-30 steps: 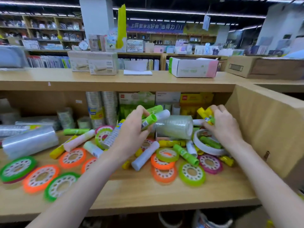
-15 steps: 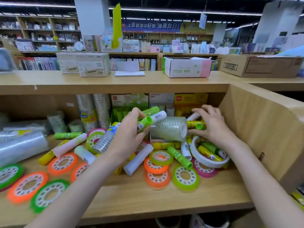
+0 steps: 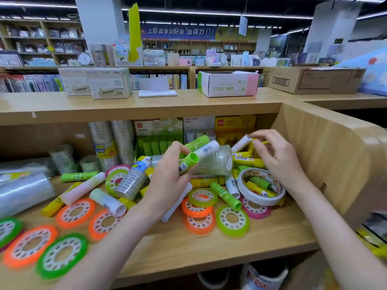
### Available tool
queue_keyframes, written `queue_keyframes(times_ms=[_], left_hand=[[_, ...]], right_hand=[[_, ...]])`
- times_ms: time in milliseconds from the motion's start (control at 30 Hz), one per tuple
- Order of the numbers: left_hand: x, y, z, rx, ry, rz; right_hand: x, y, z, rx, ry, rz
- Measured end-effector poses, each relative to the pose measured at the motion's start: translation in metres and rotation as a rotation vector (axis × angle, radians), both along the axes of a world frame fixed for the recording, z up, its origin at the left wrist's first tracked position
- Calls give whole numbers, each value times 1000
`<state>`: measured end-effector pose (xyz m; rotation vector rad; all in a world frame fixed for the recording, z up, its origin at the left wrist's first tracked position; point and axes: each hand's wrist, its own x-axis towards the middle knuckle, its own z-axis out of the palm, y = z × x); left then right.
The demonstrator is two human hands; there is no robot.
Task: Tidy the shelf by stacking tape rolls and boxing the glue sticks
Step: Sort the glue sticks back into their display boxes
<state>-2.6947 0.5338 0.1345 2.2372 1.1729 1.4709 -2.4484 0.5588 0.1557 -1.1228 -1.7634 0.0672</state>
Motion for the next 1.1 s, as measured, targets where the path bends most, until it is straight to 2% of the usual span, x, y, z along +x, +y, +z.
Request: queue_keyframes(times_ms=[133,267,367,500,567,633,733,800,900,1000,1100], left_hand=[[8,-7,7,3,-33,-141],[23,-5,27,-50,1,-309],[31,11,40,-94,42,-314],[34,36,50,-46,41,-126],[34,47,51,-13,135,38],[38,57,53,-51,272,145],[49,66,54,-114,458,195],[54,65,54,-146,456,166],[54,61,52,-167,370,81],[52,60,46,-105,400,63],[54,61,38,32,459,30]], right_hand=[[-20,-24,-4,-230,42,362],[-31,-31,15,-335,338,486],[-28,-28,24,-287,413,424],[-18,-14,16,-147,497,120],[-13,-5,10,-20,429,-129],[-13,8,6,8,241,-300],[-18,21,-3,-180,-39,-238],[-16,22,-11,-174,-150,-197],[-10,13,-11,-55,-111,-171],[-9,4,-5,60,-12,-63],[-15,-4,8,-28,163,180]])
